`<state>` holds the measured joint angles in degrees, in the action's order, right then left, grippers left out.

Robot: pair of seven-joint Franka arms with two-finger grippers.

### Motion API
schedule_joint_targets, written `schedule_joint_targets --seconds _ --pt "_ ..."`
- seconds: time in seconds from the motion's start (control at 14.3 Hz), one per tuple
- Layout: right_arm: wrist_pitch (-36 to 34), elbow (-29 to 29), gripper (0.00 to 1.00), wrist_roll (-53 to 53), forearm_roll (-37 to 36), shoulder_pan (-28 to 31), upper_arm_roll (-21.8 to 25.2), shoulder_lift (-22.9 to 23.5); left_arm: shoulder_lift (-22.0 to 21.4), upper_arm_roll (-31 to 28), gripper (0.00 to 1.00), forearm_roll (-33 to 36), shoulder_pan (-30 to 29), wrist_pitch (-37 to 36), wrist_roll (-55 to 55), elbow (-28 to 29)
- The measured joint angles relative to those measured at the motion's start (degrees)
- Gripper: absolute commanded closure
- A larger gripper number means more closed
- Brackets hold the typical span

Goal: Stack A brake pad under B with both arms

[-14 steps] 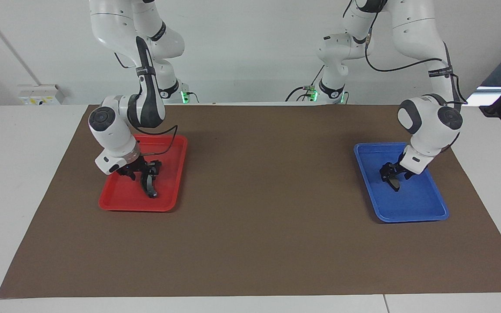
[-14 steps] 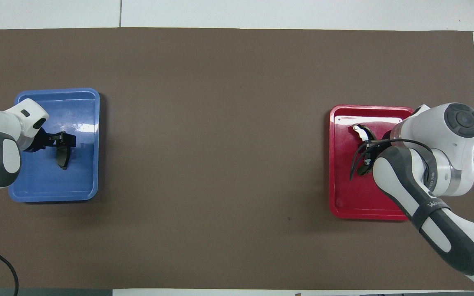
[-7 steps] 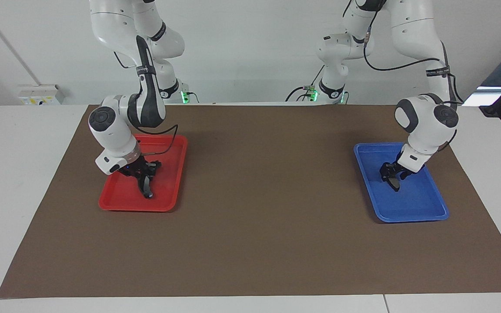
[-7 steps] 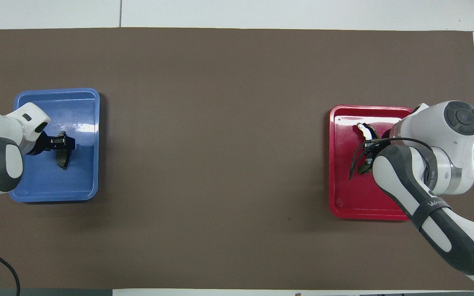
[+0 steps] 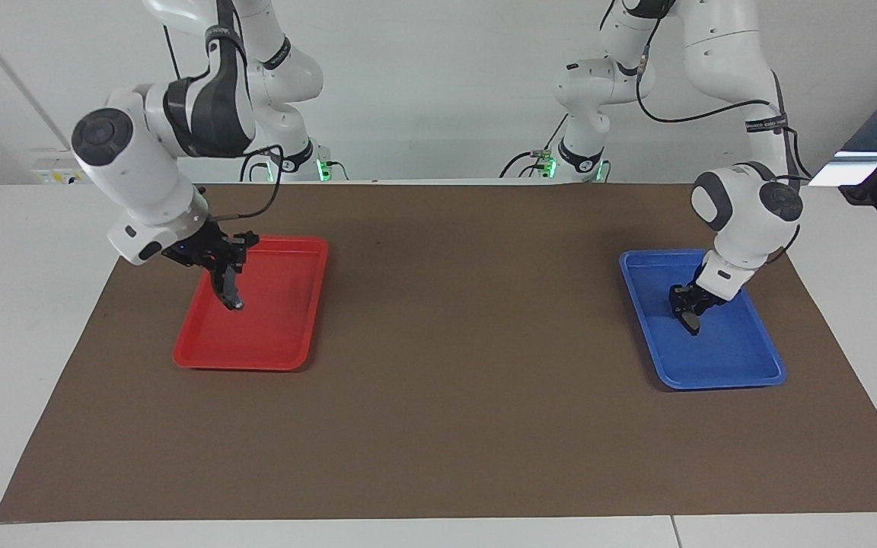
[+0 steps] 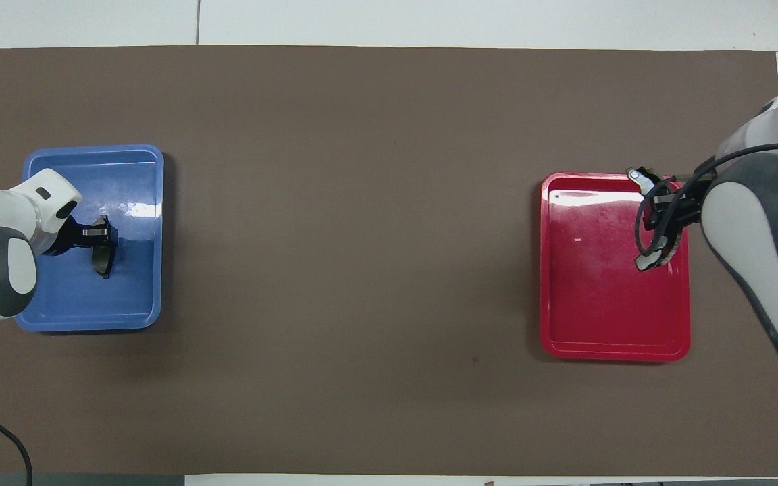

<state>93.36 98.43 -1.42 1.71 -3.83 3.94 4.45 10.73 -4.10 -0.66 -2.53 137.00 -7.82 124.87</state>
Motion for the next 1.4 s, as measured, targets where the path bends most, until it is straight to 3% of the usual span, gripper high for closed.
schedule_joint_targets --seconds 0.07,0.14,0.35,0.63,0.98,1.19,1.4 --pt "-2.02 -1.46 0.93 0.0 0.0 -0.12 0.0 -0.75 -0.02 0.0 0.61 0.0 -0.02 0.0 0.01 0.0" --pt "-3.04 -1.91 0.93 0.0 0.0 -0.4 -0.01 -1.23 -0.02 0.0 0.76 0.0 -0.03 0.0 0.02 0.01" --pt "-3.0 -1.9 0.93 0.0 -0.02 -1.12 -0.02 -1.02 -0.11 0.0 0.97 0.0 -0.05 -0.04 0.07 0.01" --pt "-2.17 -1.58 0.92 0.0 -0.08 -1.1 0.0 -0.55 -0.69 0.0 0.99 0.0 -0.05 -1.04 0.07 -0.37" --pt "-2.17 -1.27 0.92 0.0 -0.09 -1.05 0.11 -0.55 -4.09 0.5 0.99 -0.01 2.12 -16.37 0.94 -10.01" --pt "-2.17 -1.1 0.92 0.0 -0.1 -1.0 0.17 -0.55 -4.15 0.82 0.99 -0.01 9.8 -18.32 8.59 -12.65" --pt "-2.01 -1.04 0.91 0.0 -0.1 -0.98 0.22 -0.55 -2.58 1.19 0.99 0.0 21.14 -15.81 21.83 -12.73"
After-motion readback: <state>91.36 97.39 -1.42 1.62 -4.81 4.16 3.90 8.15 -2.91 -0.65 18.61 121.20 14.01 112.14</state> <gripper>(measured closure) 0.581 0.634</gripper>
